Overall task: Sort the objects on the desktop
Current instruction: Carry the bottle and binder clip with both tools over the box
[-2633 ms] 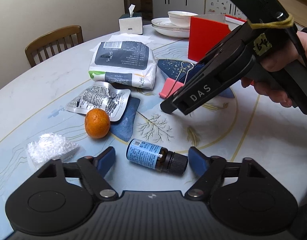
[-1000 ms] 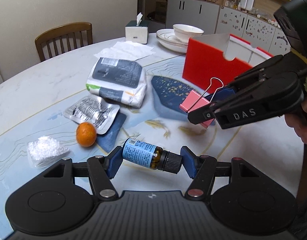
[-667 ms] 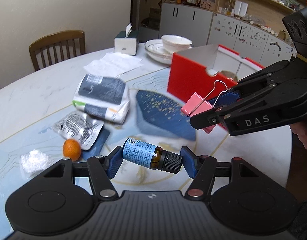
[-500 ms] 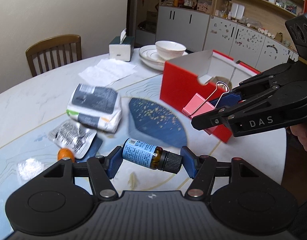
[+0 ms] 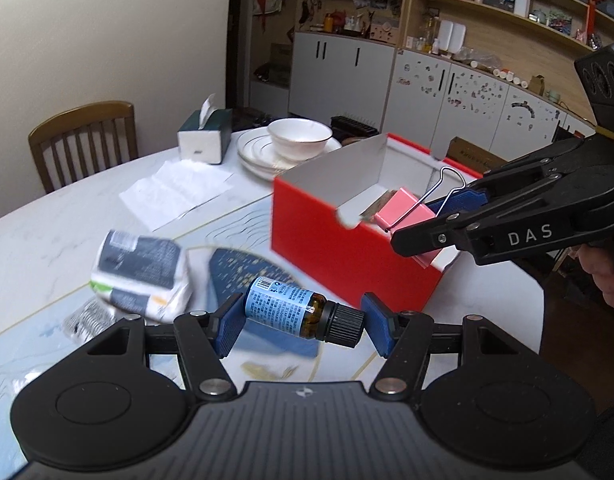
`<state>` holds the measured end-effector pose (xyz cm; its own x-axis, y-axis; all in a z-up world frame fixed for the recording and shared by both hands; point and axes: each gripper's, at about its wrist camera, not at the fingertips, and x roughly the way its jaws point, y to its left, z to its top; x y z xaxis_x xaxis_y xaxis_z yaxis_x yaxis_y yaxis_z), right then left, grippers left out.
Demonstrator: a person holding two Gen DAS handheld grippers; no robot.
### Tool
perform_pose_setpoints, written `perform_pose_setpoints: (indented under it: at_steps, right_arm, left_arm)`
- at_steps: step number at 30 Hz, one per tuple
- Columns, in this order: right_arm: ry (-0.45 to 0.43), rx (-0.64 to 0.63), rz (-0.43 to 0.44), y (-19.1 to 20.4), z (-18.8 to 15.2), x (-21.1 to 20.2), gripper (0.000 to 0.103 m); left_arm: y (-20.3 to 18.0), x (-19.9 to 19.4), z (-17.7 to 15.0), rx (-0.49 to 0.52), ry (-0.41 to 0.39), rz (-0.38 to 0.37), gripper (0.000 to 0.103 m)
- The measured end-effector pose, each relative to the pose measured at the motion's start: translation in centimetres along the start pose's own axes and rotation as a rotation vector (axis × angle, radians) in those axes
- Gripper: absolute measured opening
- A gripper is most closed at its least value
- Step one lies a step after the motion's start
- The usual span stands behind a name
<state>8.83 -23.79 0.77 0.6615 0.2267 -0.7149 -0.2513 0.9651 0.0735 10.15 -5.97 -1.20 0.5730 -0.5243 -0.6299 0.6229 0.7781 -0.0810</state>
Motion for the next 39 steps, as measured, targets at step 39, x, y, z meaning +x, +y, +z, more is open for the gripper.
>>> perform_pose_setpoints:
  at_steps: [39]
  right_arm:
    - [0.006,0.069,-0.058,-17.7,-2.3,0.1,0.032]
  left_arm:
    - [-11.0,13.0,8.4,0.119,0.057,0.019,0.062]
